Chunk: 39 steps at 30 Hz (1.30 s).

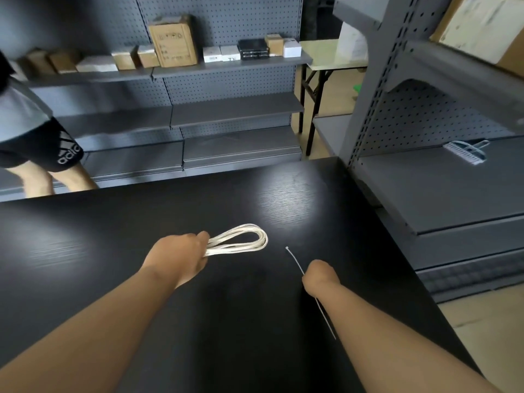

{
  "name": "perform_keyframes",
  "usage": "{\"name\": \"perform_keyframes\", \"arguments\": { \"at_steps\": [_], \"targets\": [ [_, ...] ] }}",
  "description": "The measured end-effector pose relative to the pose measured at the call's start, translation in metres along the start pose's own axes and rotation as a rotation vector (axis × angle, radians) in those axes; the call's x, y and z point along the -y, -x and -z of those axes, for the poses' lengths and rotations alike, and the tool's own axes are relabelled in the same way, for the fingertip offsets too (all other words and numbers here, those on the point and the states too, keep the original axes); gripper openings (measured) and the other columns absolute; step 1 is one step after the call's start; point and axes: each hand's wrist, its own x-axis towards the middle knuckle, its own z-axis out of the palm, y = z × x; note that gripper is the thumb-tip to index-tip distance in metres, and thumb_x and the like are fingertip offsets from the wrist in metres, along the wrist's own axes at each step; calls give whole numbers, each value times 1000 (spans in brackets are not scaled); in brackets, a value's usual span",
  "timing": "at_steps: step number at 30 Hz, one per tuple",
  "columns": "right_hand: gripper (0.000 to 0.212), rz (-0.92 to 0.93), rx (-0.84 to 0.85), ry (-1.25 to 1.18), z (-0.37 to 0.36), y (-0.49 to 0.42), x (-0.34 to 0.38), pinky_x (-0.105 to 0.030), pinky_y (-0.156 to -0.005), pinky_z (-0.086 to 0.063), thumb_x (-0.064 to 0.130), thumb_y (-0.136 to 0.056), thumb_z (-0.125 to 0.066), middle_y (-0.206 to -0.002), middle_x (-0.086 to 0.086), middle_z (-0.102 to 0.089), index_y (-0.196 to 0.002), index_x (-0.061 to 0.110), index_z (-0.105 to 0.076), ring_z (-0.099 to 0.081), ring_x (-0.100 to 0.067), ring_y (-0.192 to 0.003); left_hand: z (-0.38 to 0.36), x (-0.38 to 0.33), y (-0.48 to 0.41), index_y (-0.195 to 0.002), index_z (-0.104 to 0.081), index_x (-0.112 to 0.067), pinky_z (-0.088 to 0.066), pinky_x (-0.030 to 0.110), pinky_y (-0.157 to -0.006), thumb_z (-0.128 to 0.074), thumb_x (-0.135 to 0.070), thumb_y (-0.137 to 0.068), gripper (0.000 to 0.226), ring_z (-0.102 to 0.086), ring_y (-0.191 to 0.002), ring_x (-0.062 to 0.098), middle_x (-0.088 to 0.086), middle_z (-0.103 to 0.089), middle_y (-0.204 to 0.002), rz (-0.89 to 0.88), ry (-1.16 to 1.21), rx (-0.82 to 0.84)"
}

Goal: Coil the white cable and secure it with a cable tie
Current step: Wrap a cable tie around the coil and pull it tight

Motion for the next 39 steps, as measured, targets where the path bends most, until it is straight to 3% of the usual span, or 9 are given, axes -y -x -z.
{"name": "perform_keyframes", "arguments": {
  "at_steps": [2,4,6,10,15,22,30,39],
  "targets": [
    [14,30,-34,-119,1,-1,4,-29,-73,-47,12,-92,-51,-100,-13,-63,-93,5,-63,-61,-27,-93,0,4,0,-104,-45,-18,-40,31,-63,-40,-32,-93,19,-54,-72,26,2,-62,-93,33,20,-8],
    [20,100,-60,-358,1,-1,9,-31,-73,-47,12,-92,-50,-88,-10,-60,-74,8,-58,-58,-24,-83,0,10,-1,-101,-45,-18,-41,32,-63,-41,-32,-93,17,-50,-68,24,0,-55,-81,75,65,-21],
    [26,169,-35,-628,3,3,17,-33,-73,-47,12,-92,-50,-83,-6,-62,-67,13,-57,-58,-19,-80,-1,18,-1,-98,-45,-18,-41,31,-62,-41,-32,-92,16,-51,-67,24,-3,-50,-76,113,112,-41],
    [15,282,19,-914,8,19,43,-21,-64,-45,7,-90,-53,-76,-1,-64,-79,12,-63,-52,-10,-66,-1,36,-2,-97,-47,-18,-43,31,-60,-43,-32,-92,16,-57,-68,26,-2,-53,-74,168,189,-88],
    [12,318,103,-1190,7,36,77,-20,-63,-43,2,-89,-57,-76,-3,-65,-90,12,-63,-53,-10,-66,0,60,-1,-97,-49,-17,-42,30,-57,-46,-29,-89,15,-58,-66,27,0,-54,-70,235,276,-130],
    [11,356,154,-1262,-4,53,118,-19,-66,-44,5,-88,-60,-75,-2,-64,-83,13,-66,-52,-9,-66,3,96,5,-96,-49,-16,-41,30,-56,-46,-30,-90,15,-54,-62,26,0,-52,-68,241,276,-160],
    [11,387,99,-1268,-13,69,153,-18,-64,-44,2,-87,-60,-75,-2,-63,-86,12,-65,-51,-9,-65,7,135,11,-93,-48,-16,-41,30,-57,-46,-29,-89,14,-55,-63,28,1,-54,-68,253,290,-193],
    [15,388,7,-1205,-20,76,172,-23,-72,-46,6,-84,-65,-77,3,-64,-79,20,-66,-53,-10,-71,9,161,15,-90,-46,-15,-41,31,-57,-46,-29,-90,13,-55,-63,29,3,-54,-69,273,300,-225]
  ]
}}
